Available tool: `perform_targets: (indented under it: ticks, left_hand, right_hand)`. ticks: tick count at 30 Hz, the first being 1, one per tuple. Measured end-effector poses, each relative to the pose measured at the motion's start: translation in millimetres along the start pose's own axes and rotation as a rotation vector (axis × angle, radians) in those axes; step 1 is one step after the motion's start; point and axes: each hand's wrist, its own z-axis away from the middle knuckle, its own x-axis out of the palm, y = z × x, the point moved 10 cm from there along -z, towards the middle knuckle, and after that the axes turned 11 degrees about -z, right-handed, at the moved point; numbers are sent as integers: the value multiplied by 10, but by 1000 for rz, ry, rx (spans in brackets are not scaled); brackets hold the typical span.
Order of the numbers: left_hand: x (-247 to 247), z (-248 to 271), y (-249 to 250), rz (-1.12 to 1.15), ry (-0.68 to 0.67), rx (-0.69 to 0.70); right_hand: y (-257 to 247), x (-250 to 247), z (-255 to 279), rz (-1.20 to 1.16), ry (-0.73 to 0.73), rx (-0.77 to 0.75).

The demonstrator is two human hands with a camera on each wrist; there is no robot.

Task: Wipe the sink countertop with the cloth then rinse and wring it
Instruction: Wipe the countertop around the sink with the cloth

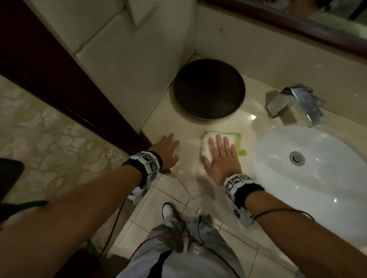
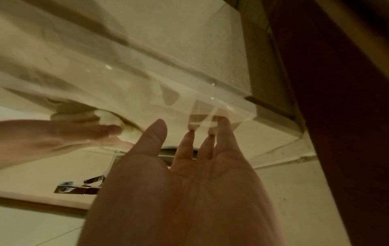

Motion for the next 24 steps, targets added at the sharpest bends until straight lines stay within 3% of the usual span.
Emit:
perform_targets:
  ticks: [6,11,18,24]
  left_hand:
    - [141,81,-238,37,8,-50]
    - [103,289,-407,135,167,-57]
    - [-8,559,-663,241,301,-40]
    - [47,743,-931,229,267,-105]
  right_hand:
    - [181,-237,-204,-60,76,234]
    - [10,-150,-155,-58,70,308]
    - [-838,145,-309,-50,57,193]
    - [-1415,164,-717,-8,29,76]
